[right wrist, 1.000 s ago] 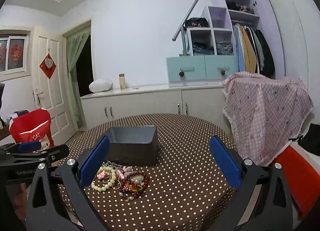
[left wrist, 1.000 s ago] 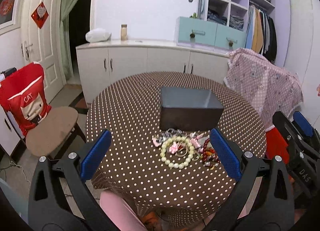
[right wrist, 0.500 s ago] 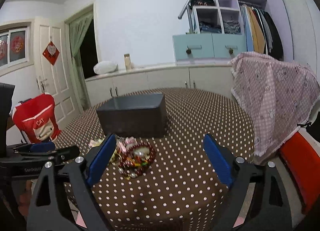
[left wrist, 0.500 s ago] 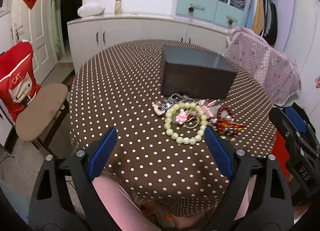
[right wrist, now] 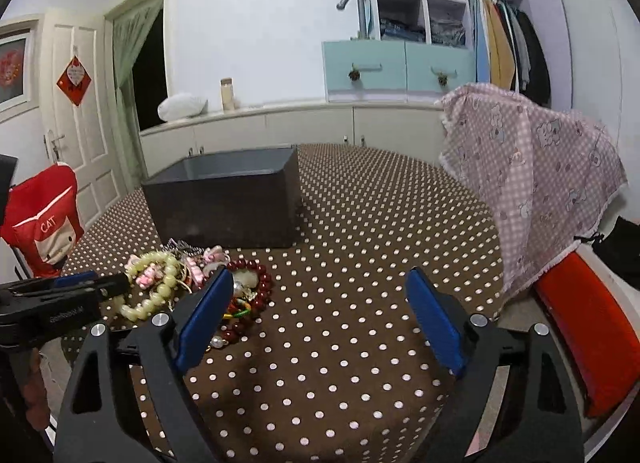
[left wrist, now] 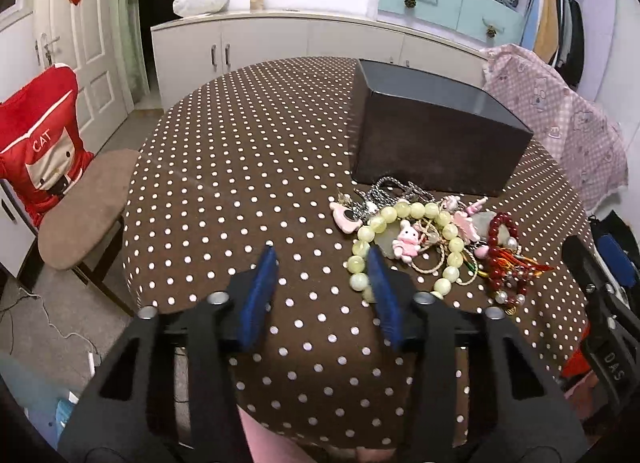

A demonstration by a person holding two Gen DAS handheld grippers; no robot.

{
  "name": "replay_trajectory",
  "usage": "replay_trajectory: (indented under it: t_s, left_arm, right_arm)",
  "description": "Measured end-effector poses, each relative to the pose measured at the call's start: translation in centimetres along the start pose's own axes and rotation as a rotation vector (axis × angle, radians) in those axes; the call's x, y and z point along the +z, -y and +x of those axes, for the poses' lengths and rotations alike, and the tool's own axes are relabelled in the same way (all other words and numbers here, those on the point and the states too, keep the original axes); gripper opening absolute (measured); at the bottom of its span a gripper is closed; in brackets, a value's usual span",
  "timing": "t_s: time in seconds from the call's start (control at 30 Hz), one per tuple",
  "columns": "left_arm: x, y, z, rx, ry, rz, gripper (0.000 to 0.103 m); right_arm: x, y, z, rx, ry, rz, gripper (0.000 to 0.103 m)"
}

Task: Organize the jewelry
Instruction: 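Grasp the cream bead bracelet with the left gripper while the right gripper grasps the red bead bracelet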

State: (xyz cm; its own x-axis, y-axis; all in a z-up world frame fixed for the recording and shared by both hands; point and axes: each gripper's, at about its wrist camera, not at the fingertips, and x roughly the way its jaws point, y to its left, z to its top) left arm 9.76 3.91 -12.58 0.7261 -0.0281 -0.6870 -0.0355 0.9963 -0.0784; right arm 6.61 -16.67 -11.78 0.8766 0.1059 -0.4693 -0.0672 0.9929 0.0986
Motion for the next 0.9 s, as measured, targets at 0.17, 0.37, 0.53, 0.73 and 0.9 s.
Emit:
replay_trajectory:
  t_s: [0.17, 0.37, 0.53, 0.73, 0.9]
  left_arm:
    - [0.2, -0.3, 0.0, -0.008, -0.001, -0.006, 0.033]
    - [0.4, -1.2, 0.3, -0.016, -0.003, -0.028, 0.016]
    - [0.4, -2.3, 0.3, -0.061, -0.001, -0.075, 0.01]
    - [0.3, -2.9, 0.2, -0.098, 0.01, -0.101, 0.01]
    - [0.7, -3.1, -0.5, -0.118, 0.043, -0.107, 0.01]
  right_arm:
    - [0.1, -0.2, 2.0, -0.008, -0.066, -0.016, 0.07]
    - [0.2, -1.2, 4.0, -0.004, -0.146, -0.059, 0.068]
    - [0.2, -1.8, 4.2, 0.009, -0.153, -0.097, 0.031]
    - [-0.1, -1.4, 3.8, 0.062, -0.162, -0.088, 0.006]
    - [0.9, -0.6, 3.4, 0.063, -0.151, -0.06, 0.006]
